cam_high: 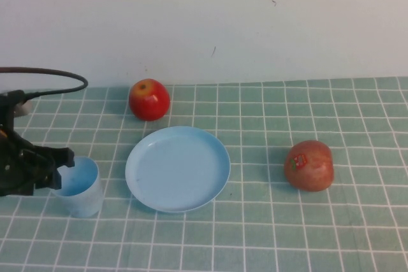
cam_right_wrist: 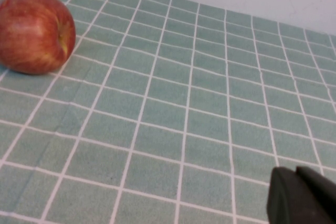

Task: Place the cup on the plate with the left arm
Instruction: Pick up the cup from the table, then place the cup on the plate

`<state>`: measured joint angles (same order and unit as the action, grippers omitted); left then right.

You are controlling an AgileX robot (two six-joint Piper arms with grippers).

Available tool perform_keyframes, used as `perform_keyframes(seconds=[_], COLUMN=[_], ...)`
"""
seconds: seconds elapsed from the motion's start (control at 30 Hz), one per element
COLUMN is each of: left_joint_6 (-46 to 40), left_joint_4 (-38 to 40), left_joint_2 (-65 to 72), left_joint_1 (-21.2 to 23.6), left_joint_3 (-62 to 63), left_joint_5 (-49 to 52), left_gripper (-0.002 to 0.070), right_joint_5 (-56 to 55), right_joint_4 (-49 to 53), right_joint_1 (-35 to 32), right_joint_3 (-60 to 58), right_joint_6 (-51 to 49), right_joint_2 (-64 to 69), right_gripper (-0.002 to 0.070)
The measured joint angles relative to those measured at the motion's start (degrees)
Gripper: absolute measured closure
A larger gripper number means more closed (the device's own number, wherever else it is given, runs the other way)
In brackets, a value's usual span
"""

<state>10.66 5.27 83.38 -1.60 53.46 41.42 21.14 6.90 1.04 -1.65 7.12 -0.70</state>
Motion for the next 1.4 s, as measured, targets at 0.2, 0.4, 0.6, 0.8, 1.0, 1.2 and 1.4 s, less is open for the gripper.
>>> perform_keyframes(seconds=[0.2,0.4,0.6,0.8,1.0,1.2,1.4], left_joint_6=[0.02,0.09,-1.07,-4.66,-16.72,-20.66,-20.47], left_joint_4=[-0.31,-0.86,-0.98,1.57,14.15,18.22,17.58], left_joint_2=[8.03,12.28,12.74,10.00,7.39,8.10,13.40], left_joint_1=[0.00,0.00,0.00,0.00,-1.48,-7.18,-12.26], left_joint_3=[2.68,3.05,4.03,9.03,13.88,16.02,19.31], left_joint_5=[-2.74,-4.47,-4.29,0.51,3.89,3.09,1.89], left_gripper=[0.0334,0.0433,0.0650,0.0662,0.0662,0.0662,0.0662], right_joint_5=[0.00,0.00,0.00,0.00,0.00,0.00,0.00], right_joint_4=[0.00,0.00,0.00,0.00,0.00,0.00,0.00], right_joint_1=[0.00,0.00,0.00,0.00,0.00,0.00,0.00], right_joint_3=[0.00,0.00,0.00,0.00,0.00,0.00,0.00], right_joint_6=[0.00,0.00,0.00,0.00,0.00,0.00,0.00], right_joint_2=[0.00,0.00,0.00,0.00,0.00,0.00,0.00], right_gripper=[0.0678,0.0678,0.0678,0.0678,0.0678,0.0678,0.0678])
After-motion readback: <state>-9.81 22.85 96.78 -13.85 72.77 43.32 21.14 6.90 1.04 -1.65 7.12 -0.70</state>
